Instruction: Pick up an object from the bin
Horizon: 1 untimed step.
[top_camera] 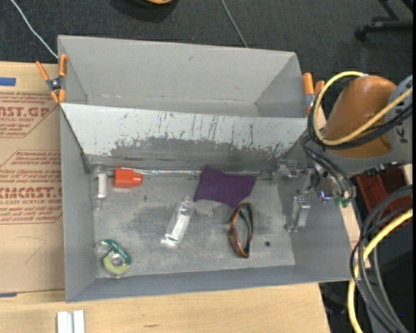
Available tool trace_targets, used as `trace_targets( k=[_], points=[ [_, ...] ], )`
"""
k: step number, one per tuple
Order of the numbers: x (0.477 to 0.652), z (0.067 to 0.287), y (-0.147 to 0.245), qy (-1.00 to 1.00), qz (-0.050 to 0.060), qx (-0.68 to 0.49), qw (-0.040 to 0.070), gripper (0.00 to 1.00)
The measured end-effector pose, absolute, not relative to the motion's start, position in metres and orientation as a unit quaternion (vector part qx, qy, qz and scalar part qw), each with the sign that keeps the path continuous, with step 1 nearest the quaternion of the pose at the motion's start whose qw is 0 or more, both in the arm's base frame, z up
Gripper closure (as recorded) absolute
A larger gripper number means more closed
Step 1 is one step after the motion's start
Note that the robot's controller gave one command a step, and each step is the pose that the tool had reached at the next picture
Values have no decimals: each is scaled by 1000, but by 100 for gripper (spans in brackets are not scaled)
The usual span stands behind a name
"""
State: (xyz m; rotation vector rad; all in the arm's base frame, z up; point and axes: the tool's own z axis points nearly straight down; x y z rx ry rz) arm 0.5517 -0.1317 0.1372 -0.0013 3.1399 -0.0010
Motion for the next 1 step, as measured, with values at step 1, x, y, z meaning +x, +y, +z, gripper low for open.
trace_targets(
  k=[1],
  points=[
    [580,68,-45,995,2,96,-3,0]
  ],
)
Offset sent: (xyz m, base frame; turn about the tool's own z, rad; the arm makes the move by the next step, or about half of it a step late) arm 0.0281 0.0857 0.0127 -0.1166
